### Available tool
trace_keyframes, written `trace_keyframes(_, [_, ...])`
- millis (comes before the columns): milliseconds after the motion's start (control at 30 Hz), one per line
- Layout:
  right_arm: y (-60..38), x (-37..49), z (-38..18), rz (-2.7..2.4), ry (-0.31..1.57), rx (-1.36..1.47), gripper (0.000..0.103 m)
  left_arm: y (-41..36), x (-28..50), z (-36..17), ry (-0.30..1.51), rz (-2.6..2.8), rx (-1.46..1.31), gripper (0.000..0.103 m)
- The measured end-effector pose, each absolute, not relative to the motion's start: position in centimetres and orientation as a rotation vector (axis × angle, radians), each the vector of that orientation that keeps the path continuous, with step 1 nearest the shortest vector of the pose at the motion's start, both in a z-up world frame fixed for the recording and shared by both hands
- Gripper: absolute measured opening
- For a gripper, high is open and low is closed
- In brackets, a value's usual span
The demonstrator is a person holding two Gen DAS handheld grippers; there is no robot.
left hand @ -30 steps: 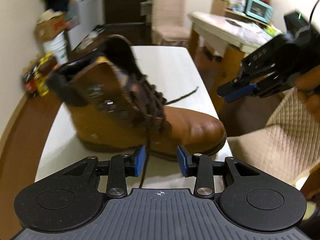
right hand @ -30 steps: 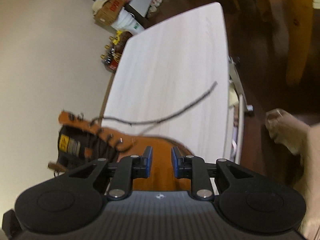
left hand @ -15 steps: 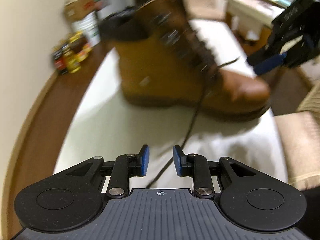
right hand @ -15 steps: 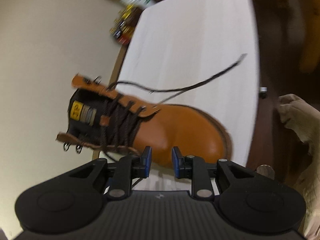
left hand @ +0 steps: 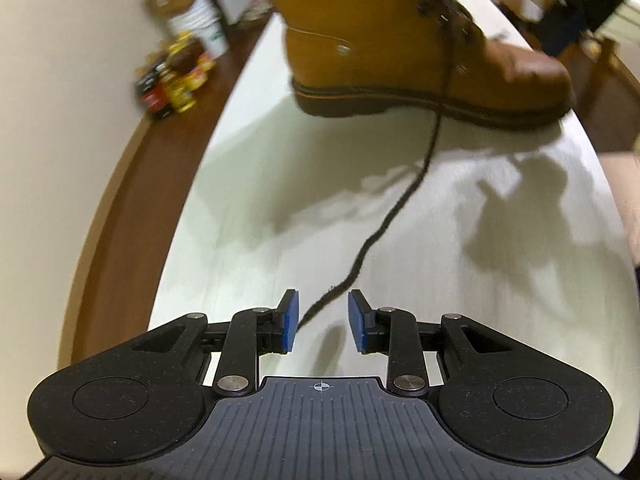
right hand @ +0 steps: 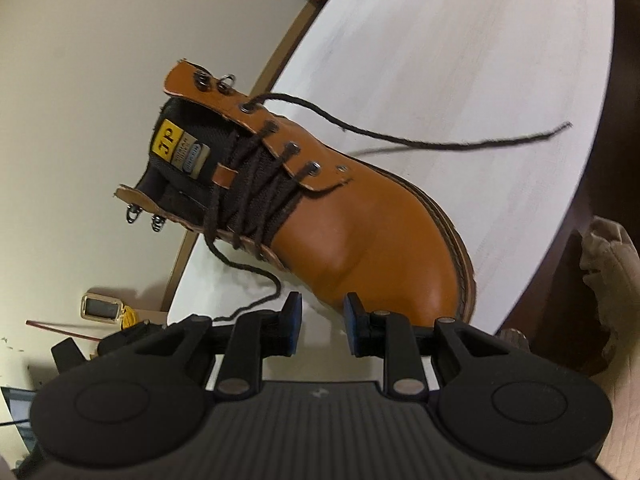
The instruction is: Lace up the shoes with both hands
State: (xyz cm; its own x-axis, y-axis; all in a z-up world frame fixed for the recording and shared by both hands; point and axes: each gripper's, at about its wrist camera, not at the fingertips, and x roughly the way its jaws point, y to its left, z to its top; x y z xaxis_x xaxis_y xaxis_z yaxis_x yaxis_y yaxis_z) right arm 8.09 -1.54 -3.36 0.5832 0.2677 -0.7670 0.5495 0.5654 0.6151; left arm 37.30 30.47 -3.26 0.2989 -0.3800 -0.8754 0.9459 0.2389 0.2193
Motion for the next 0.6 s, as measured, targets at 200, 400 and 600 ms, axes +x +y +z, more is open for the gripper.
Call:
trace_keyframes(200, [0.1,6.5,-3.7,-0.232,0.986,1.038,0.028,30.0,38.4,-3.9,0.845,-1.149,0.923,0.030])
trace_keyframes(400, [1.5,5.7,-3.6,-0.237,0.988,1.064,0.029,29.5,39.5,-4.4,0.921,-1.231,0.941,0.012])
trace_keyframes(600, [2.1,6.1,-4.2,-0.209,0.979,1.089,0.029,28.6,40.8,-4.2,1.146,-1.123,0.798,0.001])
